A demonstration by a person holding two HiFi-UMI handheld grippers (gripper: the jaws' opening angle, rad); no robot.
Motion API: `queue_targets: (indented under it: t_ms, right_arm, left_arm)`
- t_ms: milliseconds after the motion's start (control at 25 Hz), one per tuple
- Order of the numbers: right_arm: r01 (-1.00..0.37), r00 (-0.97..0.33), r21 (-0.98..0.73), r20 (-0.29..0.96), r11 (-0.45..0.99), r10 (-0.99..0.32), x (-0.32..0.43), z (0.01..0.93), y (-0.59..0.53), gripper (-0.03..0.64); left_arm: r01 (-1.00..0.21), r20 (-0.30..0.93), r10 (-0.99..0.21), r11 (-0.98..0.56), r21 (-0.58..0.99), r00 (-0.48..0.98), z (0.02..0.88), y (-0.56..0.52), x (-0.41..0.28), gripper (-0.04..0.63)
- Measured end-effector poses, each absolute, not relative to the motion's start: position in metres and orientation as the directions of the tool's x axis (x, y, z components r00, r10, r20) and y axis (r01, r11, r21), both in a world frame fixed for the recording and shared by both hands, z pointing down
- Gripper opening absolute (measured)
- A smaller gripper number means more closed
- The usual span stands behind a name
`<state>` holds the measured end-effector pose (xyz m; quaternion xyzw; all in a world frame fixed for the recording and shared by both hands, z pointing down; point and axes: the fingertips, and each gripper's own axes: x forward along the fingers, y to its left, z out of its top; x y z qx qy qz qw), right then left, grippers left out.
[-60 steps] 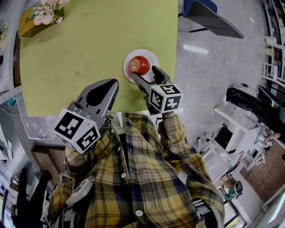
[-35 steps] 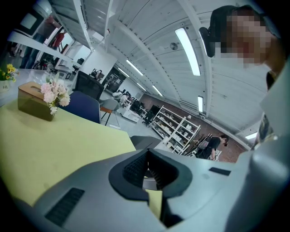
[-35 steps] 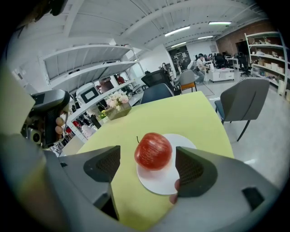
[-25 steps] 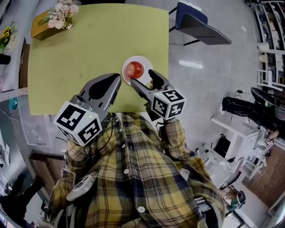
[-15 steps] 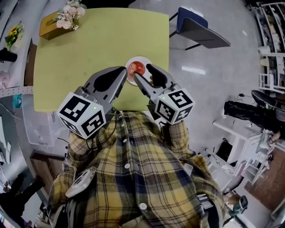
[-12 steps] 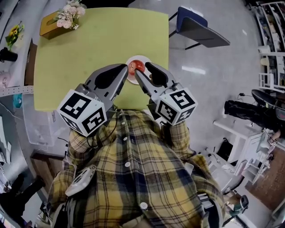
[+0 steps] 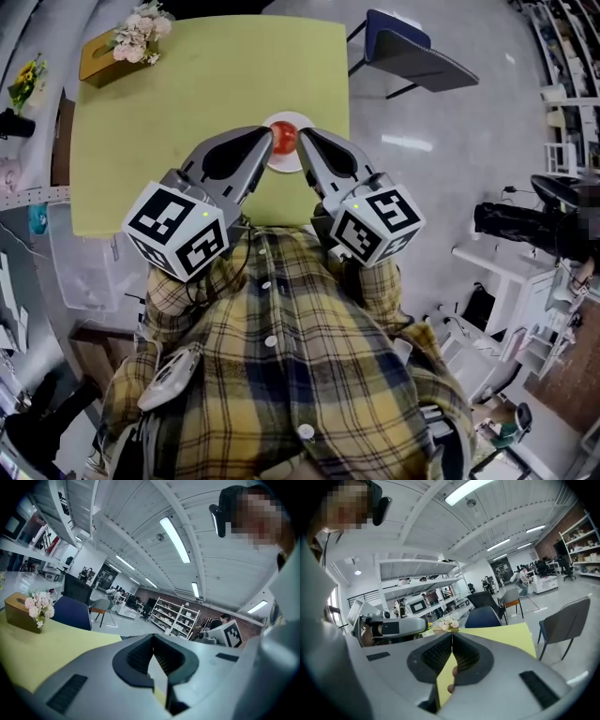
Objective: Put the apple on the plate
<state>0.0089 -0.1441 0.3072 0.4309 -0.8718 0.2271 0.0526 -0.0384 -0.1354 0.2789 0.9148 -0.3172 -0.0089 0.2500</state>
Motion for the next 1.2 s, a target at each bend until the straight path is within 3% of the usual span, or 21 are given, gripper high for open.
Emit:
queue_targets:
  t_ms: [1200]
  right_arm:
    - [-0.803,-0.589,-0.297,0.266,0.517,-0.763,0.026,0.274,-0.152,-0.005]
  left_arm:
    - [-0.560,0.140,-0.567,-0.687,0.464,0.812,0.276,-0.145,-0.024,0.008]
